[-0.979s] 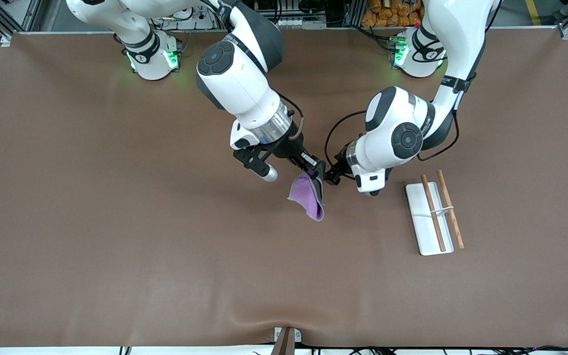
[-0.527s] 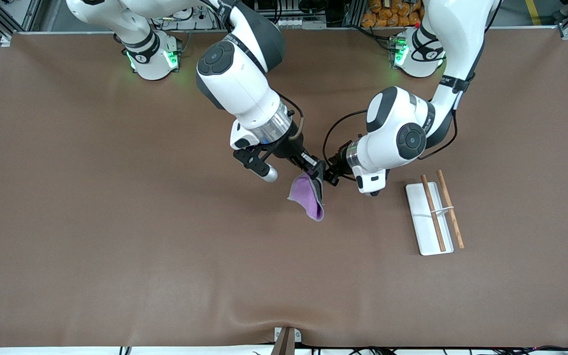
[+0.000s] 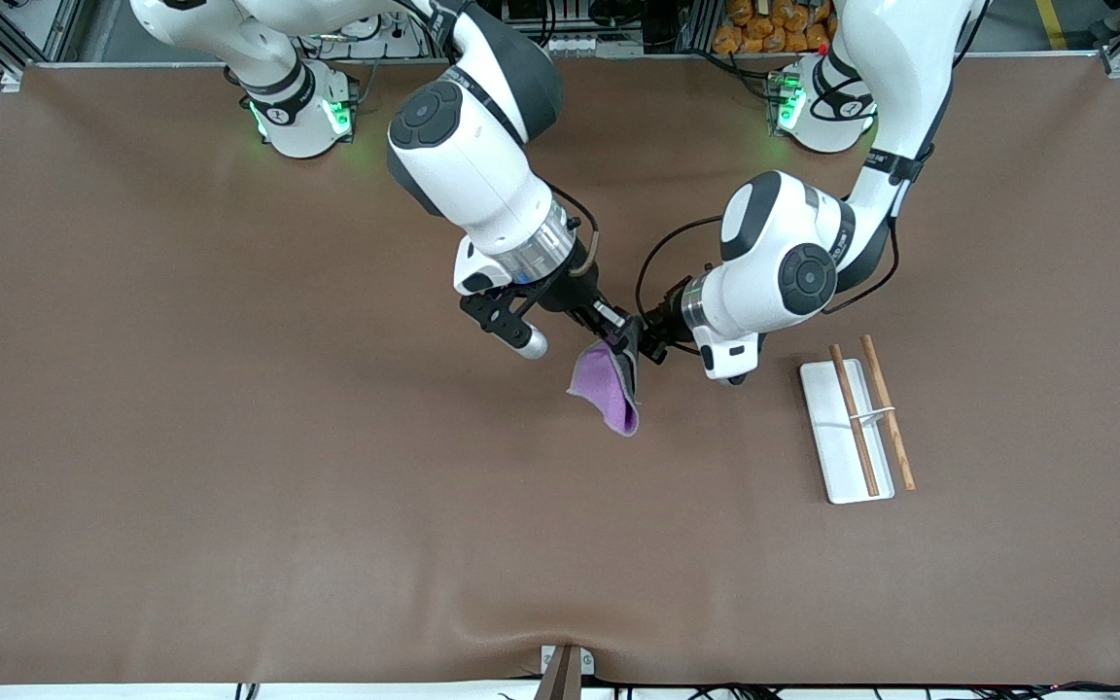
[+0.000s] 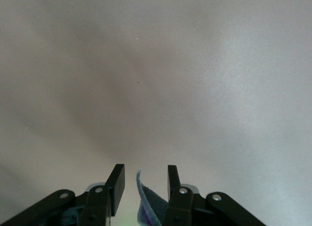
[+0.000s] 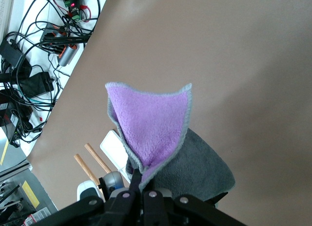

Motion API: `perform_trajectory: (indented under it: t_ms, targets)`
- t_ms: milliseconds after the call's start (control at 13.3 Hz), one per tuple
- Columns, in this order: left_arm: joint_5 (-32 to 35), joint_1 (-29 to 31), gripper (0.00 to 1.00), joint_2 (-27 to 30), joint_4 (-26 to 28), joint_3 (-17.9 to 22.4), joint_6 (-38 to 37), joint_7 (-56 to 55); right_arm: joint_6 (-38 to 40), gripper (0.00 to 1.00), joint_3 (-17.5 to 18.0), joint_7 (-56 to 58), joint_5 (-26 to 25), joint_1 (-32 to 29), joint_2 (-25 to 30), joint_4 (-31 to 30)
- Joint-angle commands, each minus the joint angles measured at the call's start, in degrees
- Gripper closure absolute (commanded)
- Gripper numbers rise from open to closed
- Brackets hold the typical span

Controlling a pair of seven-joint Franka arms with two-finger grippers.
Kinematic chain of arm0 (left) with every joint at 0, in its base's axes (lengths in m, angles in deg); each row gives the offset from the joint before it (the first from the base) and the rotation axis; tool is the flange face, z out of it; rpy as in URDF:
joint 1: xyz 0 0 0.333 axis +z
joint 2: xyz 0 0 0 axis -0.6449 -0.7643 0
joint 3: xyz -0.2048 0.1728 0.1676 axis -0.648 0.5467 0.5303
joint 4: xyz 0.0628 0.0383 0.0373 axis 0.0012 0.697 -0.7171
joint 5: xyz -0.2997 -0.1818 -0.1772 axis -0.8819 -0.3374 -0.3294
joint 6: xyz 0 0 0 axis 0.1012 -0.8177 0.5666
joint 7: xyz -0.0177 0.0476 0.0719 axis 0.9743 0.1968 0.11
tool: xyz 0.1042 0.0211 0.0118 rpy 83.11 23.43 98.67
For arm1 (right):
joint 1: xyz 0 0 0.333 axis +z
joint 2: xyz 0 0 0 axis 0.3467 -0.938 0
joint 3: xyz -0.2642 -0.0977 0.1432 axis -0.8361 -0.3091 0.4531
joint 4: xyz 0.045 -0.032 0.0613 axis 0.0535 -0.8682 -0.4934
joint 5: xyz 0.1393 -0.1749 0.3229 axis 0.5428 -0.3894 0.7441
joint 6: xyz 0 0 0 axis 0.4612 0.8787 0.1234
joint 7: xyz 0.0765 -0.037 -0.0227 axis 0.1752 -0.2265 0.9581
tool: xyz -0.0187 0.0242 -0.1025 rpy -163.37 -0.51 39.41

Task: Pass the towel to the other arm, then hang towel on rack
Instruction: 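Grasp the hanging towel edge with the left gripper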

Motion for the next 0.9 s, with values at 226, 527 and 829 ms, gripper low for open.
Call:
perform_trajectory:
  t_ms: [226, 527, 829]
  targets:
    - [-1.2, -0.2, 0.77, 0.2, 0.3, -0.2, 1.2, -0.8, 0.4, 1.00, -0.4, -0.6, 0.8, 0.3, -0.7, 1.6]
    - [-1.2, -0.1, 1.00, 0.5, -1.0, -0.2, 1.2, -0.8, 0.4, 1.00, -0.4, -0.6, 0.8, 0.3, -0.7, 1.6]
    - [-0.9, 1.5, 1.00, 1.4, -2.4, 0.0, 1.1, 0.1, 0.4, 1.00, -0.4, -0.6, 0.8, 0.3, -0.7, 1.6]
